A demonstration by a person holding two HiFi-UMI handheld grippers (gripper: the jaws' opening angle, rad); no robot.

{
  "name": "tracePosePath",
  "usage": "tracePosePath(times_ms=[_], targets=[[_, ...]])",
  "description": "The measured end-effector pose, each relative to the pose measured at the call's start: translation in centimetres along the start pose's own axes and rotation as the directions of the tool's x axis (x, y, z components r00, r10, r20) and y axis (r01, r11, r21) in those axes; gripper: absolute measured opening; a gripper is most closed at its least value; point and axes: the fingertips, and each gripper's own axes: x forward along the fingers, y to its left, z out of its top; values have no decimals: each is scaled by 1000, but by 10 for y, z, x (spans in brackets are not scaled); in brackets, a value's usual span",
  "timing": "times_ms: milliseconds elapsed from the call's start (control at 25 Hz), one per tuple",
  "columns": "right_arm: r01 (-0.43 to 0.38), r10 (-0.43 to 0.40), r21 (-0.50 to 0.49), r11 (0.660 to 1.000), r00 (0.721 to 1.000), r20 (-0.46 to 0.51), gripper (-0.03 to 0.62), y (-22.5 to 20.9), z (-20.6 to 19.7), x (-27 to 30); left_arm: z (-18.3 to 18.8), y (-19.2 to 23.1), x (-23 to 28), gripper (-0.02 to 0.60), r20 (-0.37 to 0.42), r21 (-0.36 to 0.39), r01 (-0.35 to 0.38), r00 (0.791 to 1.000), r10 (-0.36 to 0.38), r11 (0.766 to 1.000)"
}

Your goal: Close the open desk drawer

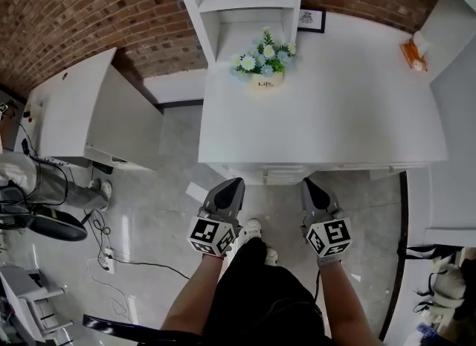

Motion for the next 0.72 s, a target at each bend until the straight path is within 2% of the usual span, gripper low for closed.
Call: tracePosePath(times_ms=[360,720], targets=[[-27,31,-70,997,998,56,-2,9,46,-45,47,-28,-34,3,86,32,-7,996,4,999],[-60,68,-120,991,996,62,-2,25,72,-85,69,-48,-68,3,106,46,-15,994,10,999]])
